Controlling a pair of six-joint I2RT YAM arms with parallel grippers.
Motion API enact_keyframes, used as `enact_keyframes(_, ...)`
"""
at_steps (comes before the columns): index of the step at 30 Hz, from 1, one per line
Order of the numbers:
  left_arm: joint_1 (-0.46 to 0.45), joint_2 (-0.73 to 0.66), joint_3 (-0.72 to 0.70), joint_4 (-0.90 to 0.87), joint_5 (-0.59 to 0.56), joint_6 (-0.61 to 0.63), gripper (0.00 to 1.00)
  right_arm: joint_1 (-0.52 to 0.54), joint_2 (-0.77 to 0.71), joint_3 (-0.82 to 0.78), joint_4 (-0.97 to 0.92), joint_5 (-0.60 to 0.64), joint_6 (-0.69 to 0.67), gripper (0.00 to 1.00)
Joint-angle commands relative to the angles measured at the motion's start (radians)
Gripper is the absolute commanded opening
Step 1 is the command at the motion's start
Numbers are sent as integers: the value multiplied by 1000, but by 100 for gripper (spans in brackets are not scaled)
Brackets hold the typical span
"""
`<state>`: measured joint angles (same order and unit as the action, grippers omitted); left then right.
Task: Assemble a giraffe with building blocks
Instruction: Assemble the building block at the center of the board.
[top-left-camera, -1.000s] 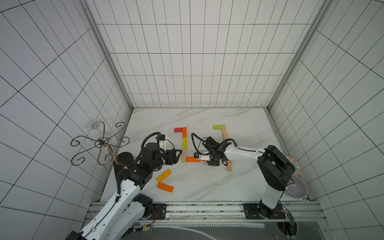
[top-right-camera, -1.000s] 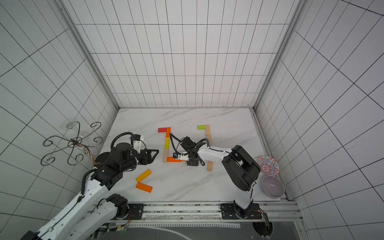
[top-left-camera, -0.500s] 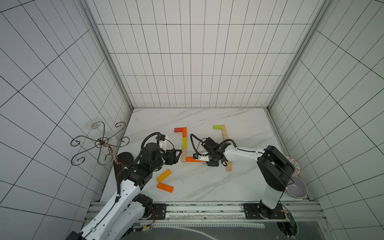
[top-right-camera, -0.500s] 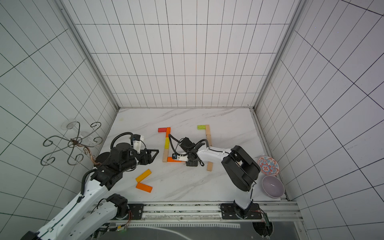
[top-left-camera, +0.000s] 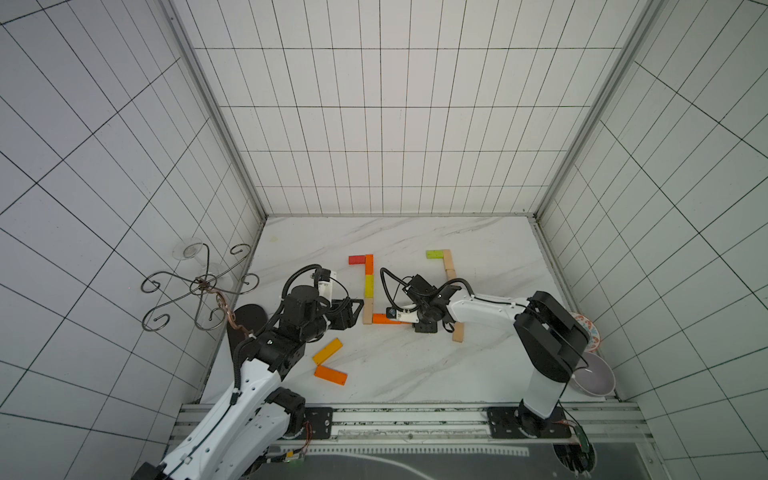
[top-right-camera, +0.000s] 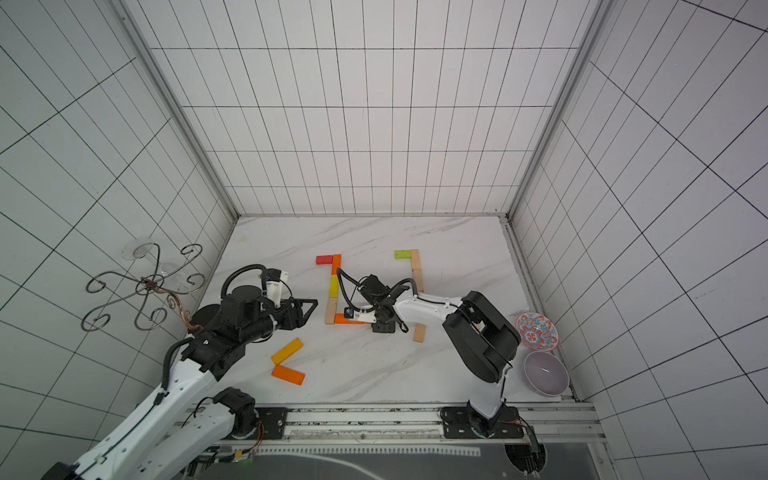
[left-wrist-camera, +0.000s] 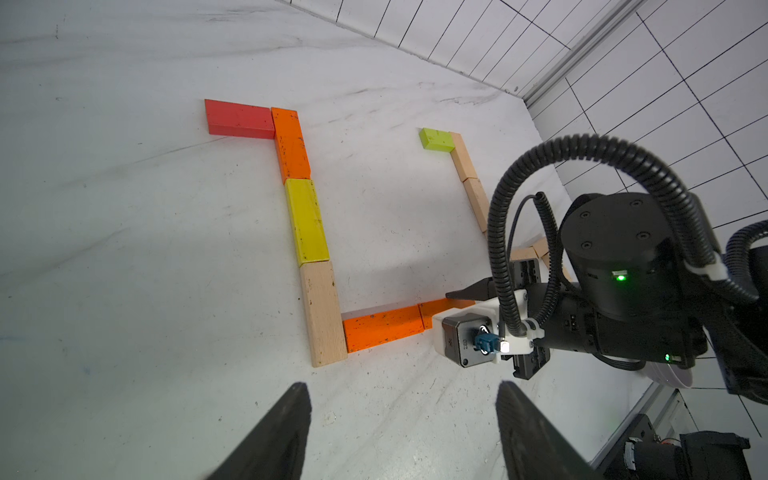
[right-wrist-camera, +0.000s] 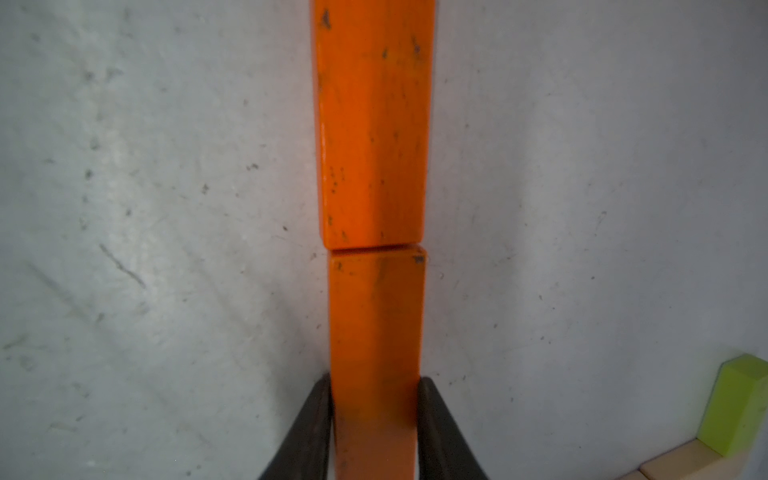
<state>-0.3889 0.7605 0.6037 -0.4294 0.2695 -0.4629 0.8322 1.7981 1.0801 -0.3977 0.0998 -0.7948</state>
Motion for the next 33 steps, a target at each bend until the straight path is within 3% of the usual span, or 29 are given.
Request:
enact_keyframes(1, 4, -1, -6, 14, -12, 7, 71, 15, 38, -17, -49, -31, -14, 34)
enact_keyframes(23, 4, -9, 1, 2, -15, 7, 71, 11, 21, 12, -44, 9, 6, 50)
enact_keyframes(33, 4, -44, 22, -51, -58, -10, 75, 19, -167, 21, 3, 21, 54, 63)
